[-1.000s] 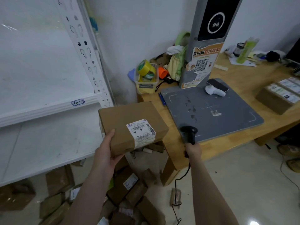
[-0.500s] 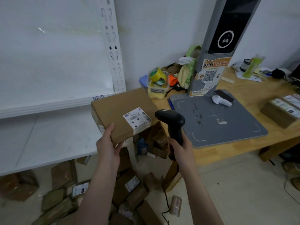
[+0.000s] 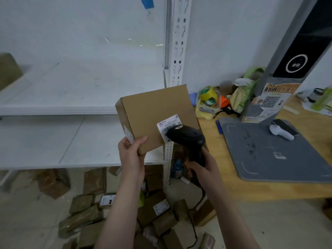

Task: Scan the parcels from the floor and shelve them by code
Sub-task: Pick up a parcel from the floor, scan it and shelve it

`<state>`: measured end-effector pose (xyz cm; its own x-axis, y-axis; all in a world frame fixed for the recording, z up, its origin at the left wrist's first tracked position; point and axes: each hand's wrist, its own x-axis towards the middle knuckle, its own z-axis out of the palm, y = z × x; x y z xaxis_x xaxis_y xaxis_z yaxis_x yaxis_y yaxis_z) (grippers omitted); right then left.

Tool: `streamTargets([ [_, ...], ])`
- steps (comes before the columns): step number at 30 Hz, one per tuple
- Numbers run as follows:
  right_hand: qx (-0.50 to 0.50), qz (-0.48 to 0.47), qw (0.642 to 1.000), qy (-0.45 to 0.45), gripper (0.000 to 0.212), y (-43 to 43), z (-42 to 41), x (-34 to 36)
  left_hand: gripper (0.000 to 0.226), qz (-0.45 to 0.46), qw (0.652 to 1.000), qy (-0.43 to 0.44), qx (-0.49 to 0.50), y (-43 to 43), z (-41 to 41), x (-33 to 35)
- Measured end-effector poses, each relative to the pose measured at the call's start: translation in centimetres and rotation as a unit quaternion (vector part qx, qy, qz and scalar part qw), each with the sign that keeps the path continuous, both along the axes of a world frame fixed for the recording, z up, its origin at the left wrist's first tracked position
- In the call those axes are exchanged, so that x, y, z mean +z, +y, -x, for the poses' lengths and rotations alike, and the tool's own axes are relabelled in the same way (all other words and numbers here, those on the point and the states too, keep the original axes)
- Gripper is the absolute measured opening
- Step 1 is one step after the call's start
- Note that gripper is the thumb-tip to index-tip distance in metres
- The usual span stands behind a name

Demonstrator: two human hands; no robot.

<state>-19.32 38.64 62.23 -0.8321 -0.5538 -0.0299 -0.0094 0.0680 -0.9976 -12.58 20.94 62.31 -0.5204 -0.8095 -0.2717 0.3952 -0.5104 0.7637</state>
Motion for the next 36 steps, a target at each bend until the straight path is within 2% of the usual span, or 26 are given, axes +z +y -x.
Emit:
streamTargets([
  [4, -0.003, 0.012, 1.0, -0.021, 0.035, -0.8, -0.7, -0.5, 0.049, 0.034, 0.999, 0.002, -0.006, 0.3, -0.7, -0.6],
  [10, -0.007, -0.007, 1.0, -0.009, 0.026, -1.0, -1.1, -1.5, 0.066, 0.053, 0.998, 0.028, -0.013, 0.8, -1.0, -0.7],
  [14, -0.028, -0.01, 0.999, -0.013, 0.021, -1.0, -1.3, -1.9, 0.058, 0.056, 0.998, 0.027, -0.016, 0.8, -0.8, -0.9],
  [19, -0.045, -0.023, 0.999, -0.002, 0.022, -0.7, -1.6, -1.8, 0.066, 0.066, 0.997, 0.041, -0.019, 1.0, -0.8, -0.5],
  [36, -0.044, -0.033, 0.998, 0.013, 0.017, 0.3, -1.9, -2.2, 0.059, 0.077, 0.996, 0.044, -0.03, 1.5, -1.0, -0.8],
])
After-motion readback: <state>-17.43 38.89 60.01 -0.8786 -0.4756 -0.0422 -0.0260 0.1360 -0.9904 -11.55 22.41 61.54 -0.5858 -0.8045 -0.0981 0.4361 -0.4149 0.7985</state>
